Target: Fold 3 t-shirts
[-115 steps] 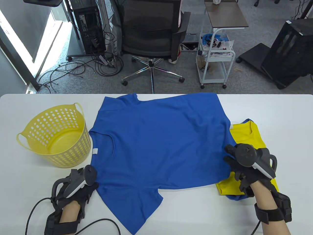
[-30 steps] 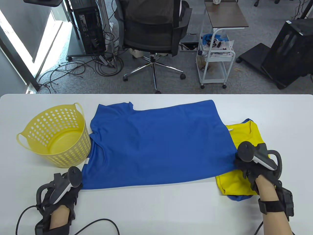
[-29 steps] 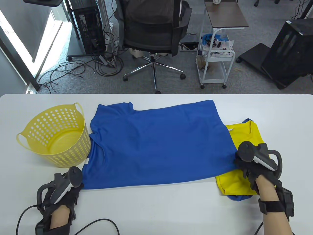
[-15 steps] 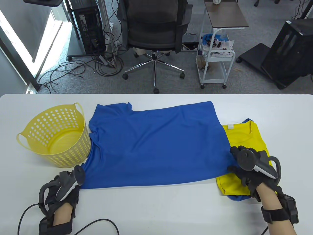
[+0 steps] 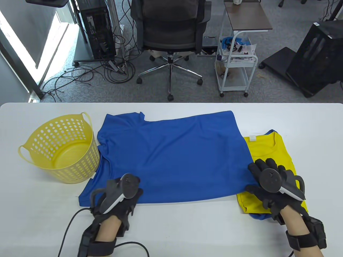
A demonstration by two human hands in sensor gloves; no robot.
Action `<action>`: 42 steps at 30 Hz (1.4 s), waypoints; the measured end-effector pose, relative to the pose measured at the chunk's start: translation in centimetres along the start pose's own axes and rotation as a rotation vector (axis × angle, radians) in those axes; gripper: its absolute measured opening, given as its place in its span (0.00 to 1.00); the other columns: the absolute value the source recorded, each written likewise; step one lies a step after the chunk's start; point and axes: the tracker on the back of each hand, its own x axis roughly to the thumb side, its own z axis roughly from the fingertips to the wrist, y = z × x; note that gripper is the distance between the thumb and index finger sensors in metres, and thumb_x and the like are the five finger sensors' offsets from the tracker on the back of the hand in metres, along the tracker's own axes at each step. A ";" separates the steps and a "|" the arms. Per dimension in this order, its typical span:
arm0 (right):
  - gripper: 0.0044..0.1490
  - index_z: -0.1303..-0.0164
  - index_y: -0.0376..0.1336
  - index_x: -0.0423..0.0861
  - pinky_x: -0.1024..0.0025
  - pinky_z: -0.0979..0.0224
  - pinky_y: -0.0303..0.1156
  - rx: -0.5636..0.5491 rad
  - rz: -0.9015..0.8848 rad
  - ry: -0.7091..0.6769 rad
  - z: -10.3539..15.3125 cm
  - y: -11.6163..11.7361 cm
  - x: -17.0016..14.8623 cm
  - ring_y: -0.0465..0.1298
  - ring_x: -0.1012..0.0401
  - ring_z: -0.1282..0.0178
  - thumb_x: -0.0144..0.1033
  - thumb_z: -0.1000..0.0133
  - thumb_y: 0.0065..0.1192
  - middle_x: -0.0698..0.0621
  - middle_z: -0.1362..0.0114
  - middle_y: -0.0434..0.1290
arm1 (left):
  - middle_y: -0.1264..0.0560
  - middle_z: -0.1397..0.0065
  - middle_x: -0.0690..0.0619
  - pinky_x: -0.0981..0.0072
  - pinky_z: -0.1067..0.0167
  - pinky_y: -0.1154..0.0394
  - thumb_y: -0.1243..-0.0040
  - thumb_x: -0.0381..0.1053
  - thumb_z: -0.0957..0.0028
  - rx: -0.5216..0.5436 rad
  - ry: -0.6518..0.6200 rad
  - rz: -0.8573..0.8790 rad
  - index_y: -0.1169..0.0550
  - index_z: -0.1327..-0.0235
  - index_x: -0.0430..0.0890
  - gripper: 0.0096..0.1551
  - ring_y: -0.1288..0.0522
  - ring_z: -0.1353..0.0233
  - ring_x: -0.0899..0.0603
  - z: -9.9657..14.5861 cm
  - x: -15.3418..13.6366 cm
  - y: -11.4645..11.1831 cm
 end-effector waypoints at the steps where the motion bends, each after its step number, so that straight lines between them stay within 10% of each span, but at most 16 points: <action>1: 0.52 0.22 0.45 0.54 0.28 0.21 0.39 -0.003 -0.002 -0.005 0.1 0.0 0.1 0.41 0.35 0.14 0.61 0.53 0.57 0.44 0.13 0.44 | 0.29 0.26 0.56 0.48 0.31 0.28 0.43 0.65 0.56 -0.027 -0.016 -0.010 0.28 0.33 0.61 0.34 0.30 0.25 0.45 -0.4 2.1 -0.3; 9: 0.51 0.22 0.45 0.54 0.27 0.21 0.38 0.004 -0.004 -0.012 0.7 0.4 -0.2 0.40 0.35 0.14 0.60 0.53 0.57 0.44 0.13 0.43 | 0.31 0.25 0.58 0.47 0.30 0.30 0.44 0.65 0.56 -0.147 -0.082 -0.097 0.29 0.33 0.62 0.34 0.32 0.24 0.46 -3.0 10.9 -5.0; 27: 0.50 0.22 0.46 0.54 0.27 0.21 0.37 0.001 0.006 -0.040 0.2 1.1 0.3 0.40 0.36 0.13 0.60 0.53 0.57 0.44 0.13 0.43 | 0.31 0.31 0.59 0.49 0.34 0.30 0.39 0.59 0.58 -0.072 -0.092 -0.284 0.24 0.49 0.61 0.22 0.31 0.30 0.48 -2.3 11.4 -7.6; 34: 0.50 0.22 0.46 0.54 0.27 0.21 0.37 0.004 -0.008 -0.035 0.2 1.0 0.1 0.40 0.36 0.13 0.60 0.53 0.58 0.44 0.13 0.43 | 0.33 0.27 0.56 0.46 0.32 0.32 0.37 0.65 0.61 -0.216 -0.102 -0.264 0.27 0.38 0.58 0.35 0.33 0.28 0.44 -1.7 11.5 -7.2; 42: 0.50 0.22 0.46 0.54 0.26 0.21 0.37 0.004 -0.010 -0.033 0.2 1.0 0.0 0.40 0.36 0.13 0.60 0.53 0.57 0.44 0.13 0.43 | 0.26 0.37 0.58 0.49 0.38 0.27 0.36 0.62 0.62 -0.029 -0.131 -0.312 0.21 0.51 0.62 0.23 0.26 0.37 0.48 -2.1 11.6 -7.5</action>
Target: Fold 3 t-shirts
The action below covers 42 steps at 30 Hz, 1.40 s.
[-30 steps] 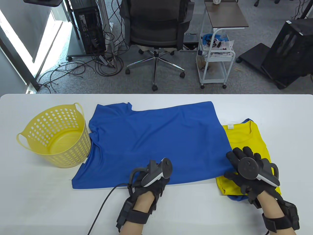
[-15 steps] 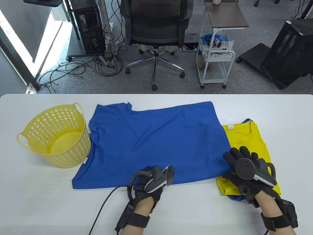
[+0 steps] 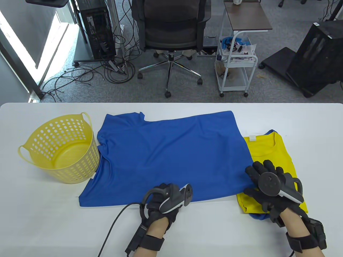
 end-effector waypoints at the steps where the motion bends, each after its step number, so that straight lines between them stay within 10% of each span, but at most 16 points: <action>1: 0.50 0.22 0.46 0.54 0.26 0.21 0.37 -0.001 -0.001 0.000 0.0 0.0 0.0 0.40 0.36 0.13 0.60 0.53 0.57 0.44 0.13 0.43 | 0.25 0.38 0.58 0.49 0.38 0.27 0.36 0.62 0.62 0.000 -0.001 0.007 0.21 0.52 0.62 0.23 0.26 0.37 0.48 0.0 0.0 0.0; 18: 0.50 0.23 0.47 0.52 0.28 0.21 0.46 -0.019 -0.037 -0.031 0.0 -0.6 0.7 0.47 0.36 0.14 0.59 0.53 0.57 0.44 0.14 0.47 | 0.25 0.41 0.55 0.51 0.41 0.26 0.39 0.58 0.59 0.176 -0.040 -0.007 0.20 0.53 0.57 0.21 0.25 0.42 0.48 0.3 -0.3 1.1; 35: 0.52 0.22 0.46 0.51 0.27 0.22 0.47 0.101 -0.147 -0.170 -5.2 -0.9 11.6 0.53 0.36 0.15 0.60 0.53 0.59 0.44 0.15 0.52 | 0.24 0.41 0.57 0.52 0.41 0.26 0.36 0.61 0.59 0.396 -0.001 0.038 0.19 0.54 0.57 0.21 0.25 0.42 0.48 -1.1 -1.0 13.5; 42: 0.36 0.26 0.54 0.50 0.30 0.24 0.55 -0.087 -0.248 -0.171 -5.7 -0.5 13.0 0.64 0.38 0.20 0.44 0.47 0.53 0.45 0.20 0.63 | 0.24 0.41 0.56 0.52 0.41 0.25 0.36 0.61 0.59 0.382 -0.003 0.043 0.19 0.54 0.57 0.21 0.24 0.42 0.48 -2.0 -0.6 18.5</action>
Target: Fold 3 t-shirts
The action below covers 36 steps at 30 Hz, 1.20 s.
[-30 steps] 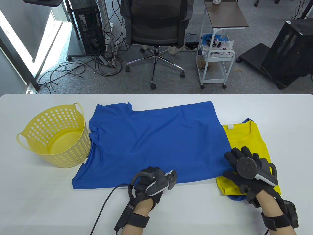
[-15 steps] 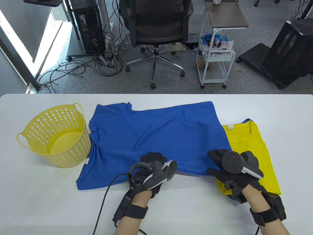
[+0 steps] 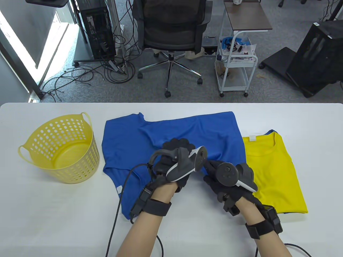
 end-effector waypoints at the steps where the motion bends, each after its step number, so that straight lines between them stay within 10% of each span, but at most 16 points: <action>1: 0.36 0.26 0.53 0.50 0.30 0.24 0.55 -0.003 -0.022 -0.003 -0.1 0.0 0.2 0.64 0.38 0.20 0.44 0.47 0.53 0.45 0.20 0.63 | 0.24 0.41 0.56 0.52 0.41 0.25 0.36 0.61 0.59 -0.003 0.001 0.008 0.19 0.54 0.57 0.21 0.24 0.42 0.48 -0.3 0.1 0.5; 13: 0.61 0.23 0.48 0.42 0.24 0.25 0.50 -0.136 -0.157 0.005 0.1 0.6 3.3 0.61 0.36 0.20 0.68 0.57 0.57 0.39 0.18 0.57 | 0.24 0.41 0.56 0.52 0.42 0.25 0.36 0.61 0.59 -0.009 0.020 0.073 0.18 0.54 0.57 0.21 0.24 0.43 0.47 -2.0 0.9 3.2; 23: 0.32 0.37 0.66 0.49 0.29 0.27 0.57 -0.280 0.040 0.210 0.3 2.0 4.4 0.75 0.43 0.31 0.48 0.50 0.66 0.48 0.32 0.76 | 0.24 0.41 0.56 0.53 0.42 0.25 0.37 0.61 0.58 0.046 0.079 0.023 0.18 0.54 0.57 0.21 0.24 0.43 0.47 -0.3 -2.2 4.2; 36: 0.26 0.42 0.68 0.51 0.30 0.26 0.56 -0.009 0.219 0.143 -1.3 4.8 5.6 0.76 0.44 0.32 0.46 0.50 0.67 0.50 0.37 0.78 | 0.24 0.40 0.55 0.52 0.42 0.25 0.39 0.60 0.57 0.084 0.276 0.034 0.19 0.53 0.56 0.21 0.25 0.43 0.47 3.6 -12.2 3.9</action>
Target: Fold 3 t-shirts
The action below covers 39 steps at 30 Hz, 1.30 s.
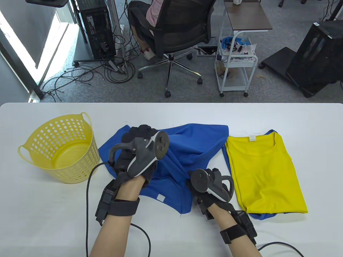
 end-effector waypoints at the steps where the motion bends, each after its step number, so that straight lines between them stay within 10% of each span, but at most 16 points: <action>1: 0.26 0.42 0.68 0.52 0.30 0.26 0.56 0.021 0.024 -0.008 0.0 0.1 0.1 0.76 0.44 0.32 0.46 0.50 0.67 0.50 0.36 0.78 | 0.24 0.40 0.55 0.52 0.42 0.25 0.39 0.60 0.57 -0.002 0.024 0.005 0.19 0.53 0.56 0.21 0.25 0.43 0.47 0.1 -1.1 -0.2; 7: 0.26 0.41 0.67 0.53 0.30 0.25 0.55 0.030 0.086 -0.085 0.1 -0.3 0.9 0.74 0.44 0.30 0.45 0.49 0.66 0.50 0.34 0.76 | 0.24 0.40 0.54 0.52 0.42 0.26 0.39 0.60 0.56 -0.045 0.113 -0.022 0.19 0.53 0.56 0.21 0.25 0.42 0.47 1.6 -6.0 -1.7; 13: 0.25 0.41 0.68 0.53 0.30 0.25 0.55 -0.175 0.100 -0.097 1.0 -5.5 -0.2 0.74 0.45 0.30 0.45 0.48 0.61 0.50 0.33 0.76 | 0.25 0.39 0.53 0.51 0.41 0.26 0.40 0.59 0.56 -0.100 0.121 -0.098 0.19 0.52 0.55 0.21 0.25 0.42 0.46 3.0 -8.9 -2.2; 24: 0.24 0.44 0.70 0.56 0.33 0.23 0.55 -0.367 0.259 -0.086 2.9 -12.5 -1.1 0.75 0.48 0.33 0.46 0.50 0.61 0.53 0.36 0.76 | 0.26 0.38 0.53 0.51 0.40 0.27 0.42 0.57 0.55 -0.213 -0.038 -0.298 0.20 0.50 0.55 0.21 0.26 0.40 0.46 4.5 -6.6 -2.2; 34: 0.24 0.44 0.71 0.50 0.46 0.32 0.67 0.014 0.105 -0.052 -0.5 -9.3 -4.4 0.78 0.53 0.50 0.41 0.50 0.61 0.49 0.45 0.79 | 0.29 0.37 0.53 0.51 0.38 0.29 0.47 0.56 0.53 -0.353 -0.073 -0.178 0.23 0.49 0.56 0.20 0.28 0.40 0.46 3.1 -5.2 -6.7; 39: 0.24 0.43 0.71 0.48 0.44 0.31 0.64 0.175 0.078 0.114 -5.6 -7.7 -6.3 0.77 0.50 0.47 0.37 0.50 0.63 0.47 0.43 0.78 | 0.29 0.37 0.52 0.51 0.37 0.29 0.46 0.55 0.53 -0.365 -0.095 -0.139 0.23 0.48 0.55 0.20 0.28 0.40 0.46 -2.2 -3.5 -10.2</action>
